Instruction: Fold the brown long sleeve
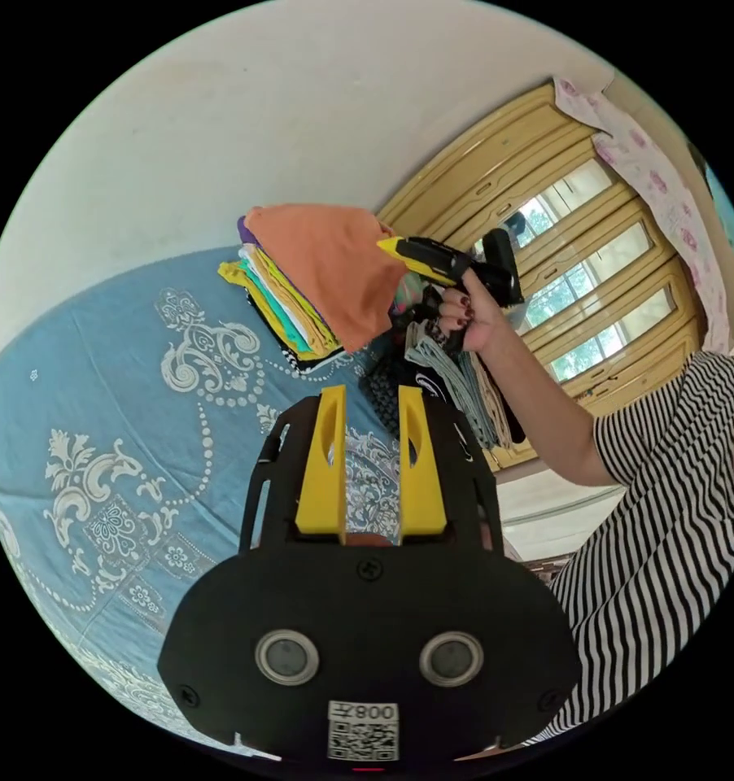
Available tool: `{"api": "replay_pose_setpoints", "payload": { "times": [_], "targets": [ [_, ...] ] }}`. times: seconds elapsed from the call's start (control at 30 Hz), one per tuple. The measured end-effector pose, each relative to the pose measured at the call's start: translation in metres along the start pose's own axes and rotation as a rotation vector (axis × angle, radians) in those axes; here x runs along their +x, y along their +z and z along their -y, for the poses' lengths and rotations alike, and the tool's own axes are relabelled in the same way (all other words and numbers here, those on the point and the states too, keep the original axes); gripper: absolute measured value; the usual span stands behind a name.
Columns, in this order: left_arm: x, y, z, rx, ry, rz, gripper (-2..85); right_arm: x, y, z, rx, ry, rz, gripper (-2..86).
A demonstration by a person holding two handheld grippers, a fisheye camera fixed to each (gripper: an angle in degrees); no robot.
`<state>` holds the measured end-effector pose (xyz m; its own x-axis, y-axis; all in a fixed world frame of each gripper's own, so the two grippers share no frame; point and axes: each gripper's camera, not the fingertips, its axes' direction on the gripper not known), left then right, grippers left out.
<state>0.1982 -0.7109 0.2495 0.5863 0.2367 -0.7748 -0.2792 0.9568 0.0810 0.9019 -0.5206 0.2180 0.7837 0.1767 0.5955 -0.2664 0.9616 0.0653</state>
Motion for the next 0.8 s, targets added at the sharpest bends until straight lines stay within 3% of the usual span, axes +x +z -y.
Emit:
{"api": "replay_pose_setpoints", "payload": {
  "times": [0.13, 0.3, 0.5, 0.6, 0.67, 0.8],
  "targets": [
    [-0.029, -0.069, -0.008, 0.151, -0.039, 0.000, 9.6, -0.081, 0.061, -0.020, -0.144, -0.117, -0.036, 0.5],
    [-0.071, -0.165, -0.060, 0.258, -0.091, 0.063, 9.5, -0.167, 0.120, -0.057, -0.236, -0.195, 0.088, 0.5],
    [-0.132, -0.261, -0.154, 0.244, -0.242, 0.201, 9.4, -0.298, 0.277, -0.149, -0.541, -0.295, 0.281, 0.6],
    [-0.167, -0.293, -0.206, 0.163, -0.325, 0.301, 9.6, -0.359, 0.385, -0.223, -0.708, -0.378, 0.175, 0.6],
    [-0.190, -0.306, -0.236, 0.116, -0.385, 0.333, 10.0, -0.382, 0.472, -0.292, -0.918, -0.447, -0.006, 0.6],
    [-0.235, -0.318, -0.286, 0.033, -0.479, 0.336, 11.3, -0.391, 0.503, -0.329, -0.964, -0.374, 0.081, 0.1]
  ]
}}
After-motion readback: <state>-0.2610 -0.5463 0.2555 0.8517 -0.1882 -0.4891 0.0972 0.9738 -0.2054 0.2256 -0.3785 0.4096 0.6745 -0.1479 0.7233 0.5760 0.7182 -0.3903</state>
